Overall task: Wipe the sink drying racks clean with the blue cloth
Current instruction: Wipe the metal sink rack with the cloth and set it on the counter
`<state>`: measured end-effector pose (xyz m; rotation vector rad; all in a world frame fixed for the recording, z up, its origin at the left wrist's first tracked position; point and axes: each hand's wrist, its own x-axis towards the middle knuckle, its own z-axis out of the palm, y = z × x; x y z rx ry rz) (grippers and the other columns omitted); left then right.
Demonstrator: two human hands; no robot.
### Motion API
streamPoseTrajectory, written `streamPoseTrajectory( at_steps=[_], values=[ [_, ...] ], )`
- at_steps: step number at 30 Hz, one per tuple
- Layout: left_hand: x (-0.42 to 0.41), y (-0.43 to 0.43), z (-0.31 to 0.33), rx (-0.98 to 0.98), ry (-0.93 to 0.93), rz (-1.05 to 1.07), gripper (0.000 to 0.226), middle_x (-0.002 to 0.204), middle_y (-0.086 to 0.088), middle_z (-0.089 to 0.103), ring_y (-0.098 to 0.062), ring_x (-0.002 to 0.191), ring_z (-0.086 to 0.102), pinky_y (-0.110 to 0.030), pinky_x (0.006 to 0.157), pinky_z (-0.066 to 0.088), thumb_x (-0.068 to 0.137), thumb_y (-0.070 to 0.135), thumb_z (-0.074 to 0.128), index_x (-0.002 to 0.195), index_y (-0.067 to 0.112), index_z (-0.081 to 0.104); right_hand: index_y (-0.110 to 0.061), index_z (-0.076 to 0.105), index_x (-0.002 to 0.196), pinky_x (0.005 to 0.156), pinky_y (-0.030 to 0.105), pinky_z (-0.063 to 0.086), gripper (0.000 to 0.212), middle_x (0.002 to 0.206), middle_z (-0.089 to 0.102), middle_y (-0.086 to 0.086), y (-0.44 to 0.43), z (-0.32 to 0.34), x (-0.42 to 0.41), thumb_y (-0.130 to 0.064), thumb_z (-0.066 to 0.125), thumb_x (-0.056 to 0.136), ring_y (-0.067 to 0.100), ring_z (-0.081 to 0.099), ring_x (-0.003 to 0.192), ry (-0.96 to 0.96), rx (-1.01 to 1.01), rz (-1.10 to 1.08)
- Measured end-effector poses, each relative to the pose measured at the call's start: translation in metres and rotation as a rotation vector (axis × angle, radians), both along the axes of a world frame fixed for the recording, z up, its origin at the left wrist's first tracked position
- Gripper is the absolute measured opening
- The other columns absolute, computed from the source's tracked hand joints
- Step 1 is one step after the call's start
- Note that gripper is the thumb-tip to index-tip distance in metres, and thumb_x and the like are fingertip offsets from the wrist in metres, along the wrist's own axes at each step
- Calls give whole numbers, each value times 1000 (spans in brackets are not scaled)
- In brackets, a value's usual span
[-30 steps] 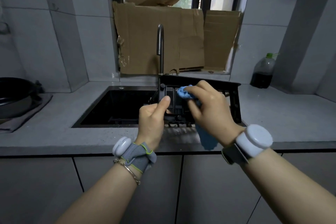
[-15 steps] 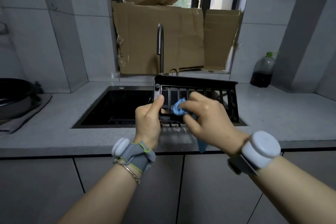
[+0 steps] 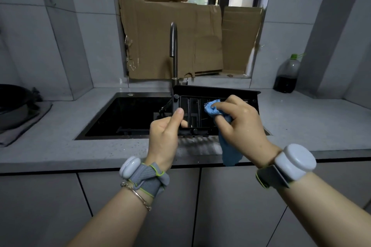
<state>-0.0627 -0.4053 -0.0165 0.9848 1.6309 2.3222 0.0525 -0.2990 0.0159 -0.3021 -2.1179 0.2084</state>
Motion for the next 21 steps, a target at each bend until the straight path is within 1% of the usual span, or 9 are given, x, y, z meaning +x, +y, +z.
streamPoseTrajectory(
  at_steps=[1,3,5,8,10,13,15,17,21],
  values=[
    [2,0,1,-4,2,-6,42,58,-12,58,-20,61,55,-26,64,45,84,35,62,46,18,62,-8,71,92,54,39,50,24,76,53,6,0,2,-1,-16,52,79,25,55,63,12,-2,-5],
    [5,-1,3,20,-41,-25,46,47,-1,56,-12,46,53,-21,47,44,91,28,59,47,13,59,-7,71,97,59,41,51,23,80,55,9,1,7,-3,-10,57,80,26,56,67,49,-29,-25],
    [5,1,6,21,-77,13,45,41,6,52,-5,38,48,-17,37,39,94,21,54,50,8,56,-7,71,97,59,40,50,25,80,55,8,-1,7,-6,-12,54,79,26,56,68,58,-33,-30],
    [0,1,10,22,-97,70,45,41,8,49,-2,39,47,-15,36,36,93,23,54,50,9,54,-8,71,88,51,37,49,31,74,45,-3,-11,-4,-1,-22,46,78,26,55,61,-7,41,37],
    [-1,1,9,-3,-64,69,45,46,-1,47,-2,39,45,-16,37,35,93,24,55,50,9,54,-9,71,86,46,35,47,35,74,42,-7,-15,-9,5,-27,42,77,25,54,56,-67,80,59],
    [2,2,6,-31,-36,46,46,47,-4,45,-5,36,41,-16,38,32,92,26,56,49,11,55,-9,71,93,51,35,47,31,76,50,1,-4,3,4,-24,48,79,28,57,63,-80,72,-4],
    [3,3,7,-31,-46,46,47,44,-2,44,-4,35,39,-15,37,30,93,25,56,48,12,54,-9,71,98,56,39,49,29,79,50,4,3,15,-3,-18,50,79,30,56,68,-17,16,-33],
    [1,3,12,-10,-83,59,47,52,-4,44,-5,37,39,-15,36,30,93,25,55,48,12,54,-9,70,97,55,41,49,28,78,50,5,1,18,-7,-17,51,80,30,55,67,20,22,-26],
    [-4,1,13,8,-109,97,47,59,-4,43,-2,39,40,-13,37,30,93,26,55,49,11,52,-8,70,88,50,32,43,36,75,41,-6,-12,4,1,-28,42,78,25,53,60,-83,88,97]
  ],
)
